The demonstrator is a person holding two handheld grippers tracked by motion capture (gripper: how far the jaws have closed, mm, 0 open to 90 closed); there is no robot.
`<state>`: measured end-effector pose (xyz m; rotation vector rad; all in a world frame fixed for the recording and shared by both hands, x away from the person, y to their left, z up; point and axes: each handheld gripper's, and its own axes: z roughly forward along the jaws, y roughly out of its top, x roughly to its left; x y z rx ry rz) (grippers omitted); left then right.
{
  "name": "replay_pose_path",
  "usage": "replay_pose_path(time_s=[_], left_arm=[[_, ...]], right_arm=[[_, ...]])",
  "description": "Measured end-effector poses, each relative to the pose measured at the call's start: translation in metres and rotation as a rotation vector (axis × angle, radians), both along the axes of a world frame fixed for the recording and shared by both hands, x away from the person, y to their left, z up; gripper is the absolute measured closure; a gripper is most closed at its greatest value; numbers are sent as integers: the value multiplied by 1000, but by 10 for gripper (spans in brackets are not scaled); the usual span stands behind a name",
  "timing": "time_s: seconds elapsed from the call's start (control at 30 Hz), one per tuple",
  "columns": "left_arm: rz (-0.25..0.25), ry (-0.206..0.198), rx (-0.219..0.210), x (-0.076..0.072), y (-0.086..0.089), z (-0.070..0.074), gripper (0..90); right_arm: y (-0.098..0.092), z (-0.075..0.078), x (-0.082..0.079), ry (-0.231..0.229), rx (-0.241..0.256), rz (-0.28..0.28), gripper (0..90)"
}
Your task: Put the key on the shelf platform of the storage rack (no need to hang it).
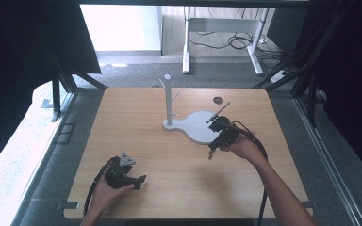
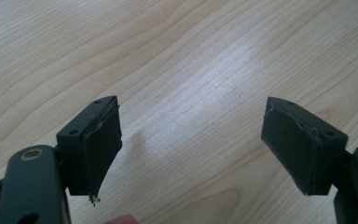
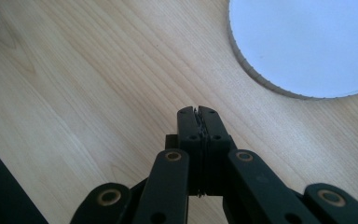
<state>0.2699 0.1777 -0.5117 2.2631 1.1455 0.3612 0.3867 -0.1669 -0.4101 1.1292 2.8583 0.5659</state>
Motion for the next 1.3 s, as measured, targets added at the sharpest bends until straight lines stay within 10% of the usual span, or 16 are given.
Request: replay_pose_path(time_s=[1.3], left_arm=[[3, 2, -7, 1, 2, 0, 203]], right_arm=[[5, 21, 45, -38, 37, -46, 897]])
